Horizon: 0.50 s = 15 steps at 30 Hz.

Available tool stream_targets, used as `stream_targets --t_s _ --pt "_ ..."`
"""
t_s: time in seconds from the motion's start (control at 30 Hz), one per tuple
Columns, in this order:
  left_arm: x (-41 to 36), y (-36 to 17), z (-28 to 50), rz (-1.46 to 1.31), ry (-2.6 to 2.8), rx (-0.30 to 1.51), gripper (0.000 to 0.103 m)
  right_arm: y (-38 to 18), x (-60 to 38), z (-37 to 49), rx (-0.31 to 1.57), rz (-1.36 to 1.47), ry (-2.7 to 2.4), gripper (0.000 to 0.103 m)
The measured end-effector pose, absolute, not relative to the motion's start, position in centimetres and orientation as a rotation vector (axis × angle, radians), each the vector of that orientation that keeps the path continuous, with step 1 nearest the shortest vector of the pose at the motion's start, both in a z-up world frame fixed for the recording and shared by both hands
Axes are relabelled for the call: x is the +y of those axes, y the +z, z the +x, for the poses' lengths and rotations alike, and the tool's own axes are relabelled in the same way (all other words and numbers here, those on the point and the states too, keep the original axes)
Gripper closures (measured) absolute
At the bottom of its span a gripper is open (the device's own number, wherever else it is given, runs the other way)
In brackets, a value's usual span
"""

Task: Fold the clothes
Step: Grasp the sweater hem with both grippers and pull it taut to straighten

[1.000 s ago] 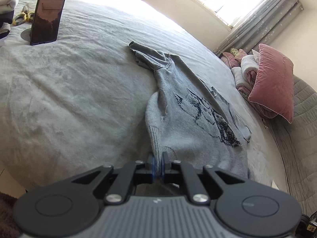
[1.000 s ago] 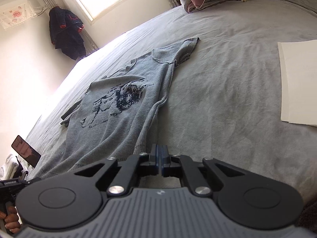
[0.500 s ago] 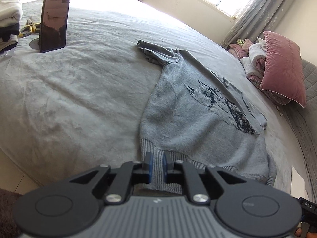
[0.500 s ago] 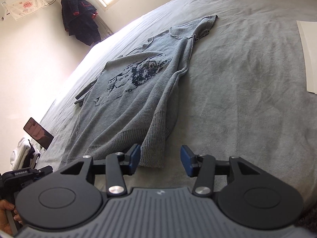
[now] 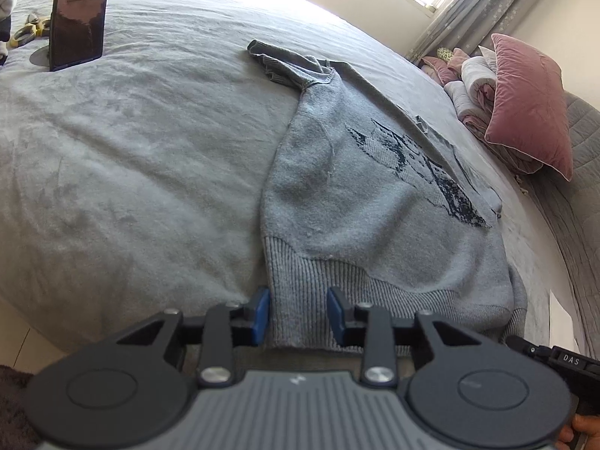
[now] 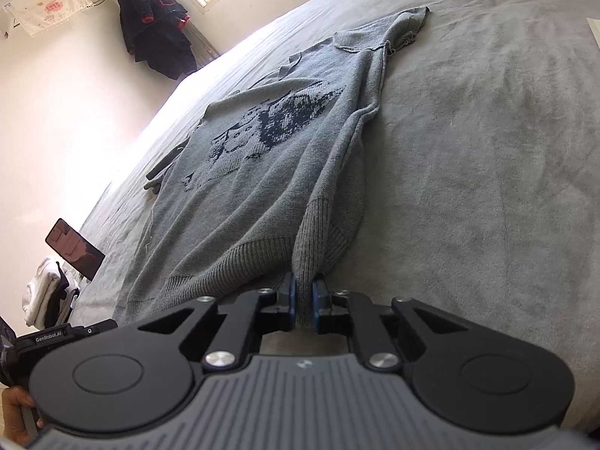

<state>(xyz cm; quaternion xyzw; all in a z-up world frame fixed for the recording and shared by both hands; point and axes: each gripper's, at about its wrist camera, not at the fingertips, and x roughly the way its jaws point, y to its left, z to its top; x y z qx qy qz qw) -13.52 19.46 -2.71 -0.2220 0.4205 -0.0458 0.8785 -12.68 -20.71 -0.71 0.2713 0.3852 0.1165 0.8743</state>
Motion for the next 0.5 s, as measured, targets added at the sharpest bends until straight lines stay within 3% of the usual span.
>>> stream_targets --t_s 0.5 --pt "20.2 2.3 -15.4 -0.452 -0.131 0.808 0.097 4.5 -27.5 -15.9 0.727 0.594 0.194 0.095"
